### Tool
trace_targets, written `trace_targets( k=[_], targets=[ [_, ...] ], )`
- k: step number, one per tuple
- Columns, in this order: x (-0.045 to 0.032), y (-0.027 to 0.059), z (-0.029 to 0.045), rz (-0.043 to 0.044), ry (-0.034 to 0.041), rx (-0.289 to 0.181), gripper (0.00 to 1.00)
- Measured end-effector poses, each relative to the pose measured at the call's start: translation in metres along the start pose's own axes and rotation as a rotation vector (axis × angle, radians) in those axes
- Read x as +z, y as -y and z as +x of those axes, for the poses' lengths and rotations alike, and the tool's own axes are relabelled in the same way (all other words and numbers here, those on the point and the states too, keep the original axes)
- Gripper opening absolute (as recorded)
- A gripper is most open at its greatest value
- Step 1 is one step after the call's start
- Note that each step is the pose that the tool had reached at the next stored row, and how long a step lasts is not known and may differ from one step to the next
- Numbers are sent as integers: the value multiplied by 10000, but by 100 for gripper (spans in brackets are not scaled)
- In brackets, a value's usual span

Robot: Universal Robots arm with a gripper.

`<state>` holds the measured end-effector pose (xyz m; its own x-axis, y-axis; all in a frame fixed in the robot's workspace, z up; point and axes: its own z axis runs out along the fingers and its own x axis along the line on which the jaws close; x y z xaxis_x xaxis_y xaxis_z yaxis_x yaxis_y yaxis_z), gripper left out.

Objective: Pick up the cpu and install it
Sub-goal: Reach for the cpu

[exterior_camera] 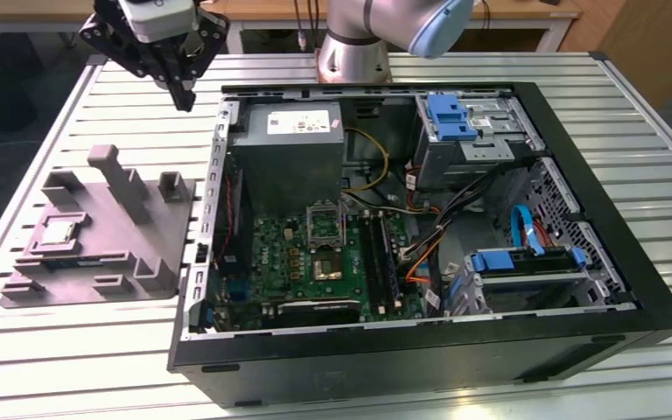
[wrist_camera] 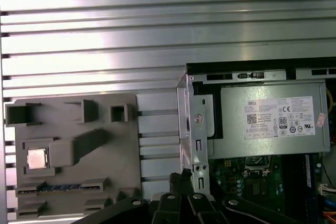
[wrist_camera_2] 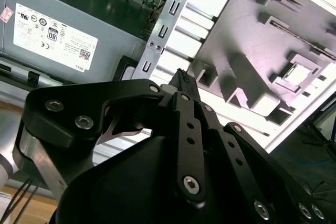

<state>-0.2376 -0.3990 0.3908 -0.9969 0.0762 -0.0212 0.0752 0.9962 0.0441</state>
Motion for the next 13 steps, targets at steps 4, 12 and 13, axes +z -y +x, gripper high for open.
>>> trace_targets(
  k=[4,12,13],
  targets=[
    [0,1,20,0,0,1,11],
    [0,4,57,0,0,1,11],
    [0,4,60,0,0,0,11]
  ],
)
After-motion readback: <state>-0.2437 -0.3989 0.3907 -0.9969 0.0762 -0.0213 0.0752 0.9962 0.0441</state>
